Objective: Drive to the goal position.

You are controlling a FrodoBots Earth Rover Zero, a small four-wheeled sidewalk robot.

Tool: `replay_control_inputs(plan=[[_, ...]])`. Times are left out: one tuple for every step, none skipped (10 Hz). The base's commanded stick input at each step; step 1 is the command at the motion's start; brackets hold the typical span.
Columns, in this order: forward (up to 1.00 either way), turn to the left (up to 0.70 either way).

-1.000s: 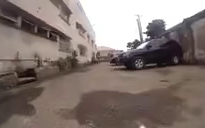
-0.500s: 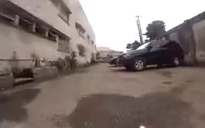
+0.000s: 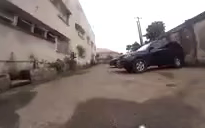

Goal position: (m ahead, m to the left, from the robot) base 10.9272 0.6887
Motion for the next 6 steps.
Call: replay_control_inputs(plan=[[0.30, 0.00], [0.30, 0.00], [0.30, 0.00], [0.30, 0.00], [0.30, 0.00], [0.30, 0.00]])
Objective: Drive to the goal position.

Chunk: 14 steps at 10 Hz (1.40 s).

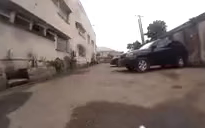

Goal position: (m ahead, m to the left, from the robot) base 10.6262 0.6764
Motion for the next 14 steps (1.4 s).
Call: replay_control_inputs(plan=[[0.30, 0.00], [0.30, 0.00], [0.30, 0.00], [0.30, 0.00], [0.30, 0.00], [0.30, 0.00], [0.30, 0.00], [0.30, 0.00], [0.30, 0.00], [0.30, 0.00], [0.30, 0.00], [0.30, 0.00], [0.30, 0.00], [0.30, 0.00]])
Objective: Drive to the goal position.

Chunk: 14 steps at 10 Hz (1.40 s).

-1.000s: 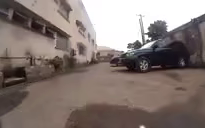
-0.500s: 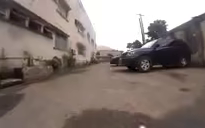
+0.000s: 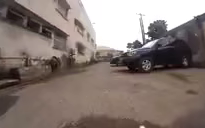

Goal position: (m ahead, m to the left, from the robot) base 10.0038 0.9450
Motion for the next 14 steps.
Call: replay_control_inputs(plan=[[0.30, 0.00], [0.30, 0.00], [0.30, 0.00], [0.30, 0.00], [0.30, 0.00], [0.30, 0.00], [0.30, 0.00], [0.30, 0.00], [0.30, 0.00], [0.30, 0.00], [0.30, 0.00], [0.30, 0.00], [0.30, 0.00], [0.30, 0.00]])
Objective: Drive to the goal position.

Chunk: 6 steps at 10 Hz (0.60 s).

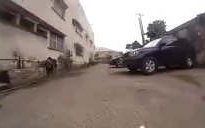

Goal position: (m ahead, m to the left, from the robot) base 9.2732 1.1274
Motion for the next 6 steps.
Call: replay_control_inputs(plan=[[0.30, 0.00], [0.30, 0.00], [0.30, 0.00], [0.30, 0.00], [0.30, 0.00], [0.30, 0.00]])
